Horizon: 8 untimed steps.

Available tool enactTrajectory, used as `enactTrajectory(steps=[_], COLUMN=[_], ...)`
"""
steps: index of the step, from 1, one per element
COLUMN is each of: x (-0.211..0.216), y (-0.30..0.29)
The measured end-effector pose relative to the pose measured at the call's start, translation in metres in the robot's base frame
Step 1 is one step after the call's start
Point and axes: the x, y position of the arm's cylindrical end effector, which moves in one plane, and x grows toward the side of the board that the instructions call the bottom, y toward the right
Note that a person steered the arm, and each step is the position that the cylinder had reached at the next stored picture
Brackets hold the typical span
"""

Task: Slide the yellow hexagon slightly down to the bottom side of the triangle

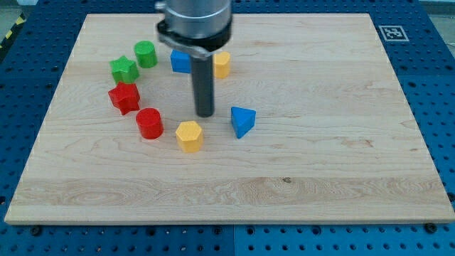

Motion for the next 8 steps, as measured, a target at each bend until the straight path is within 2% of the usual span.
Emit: enactTrajectory(steps=[2, 6, 8], x=[0.024, 0.076, 0.082], y=[-0.027, -0.027, -0.011])
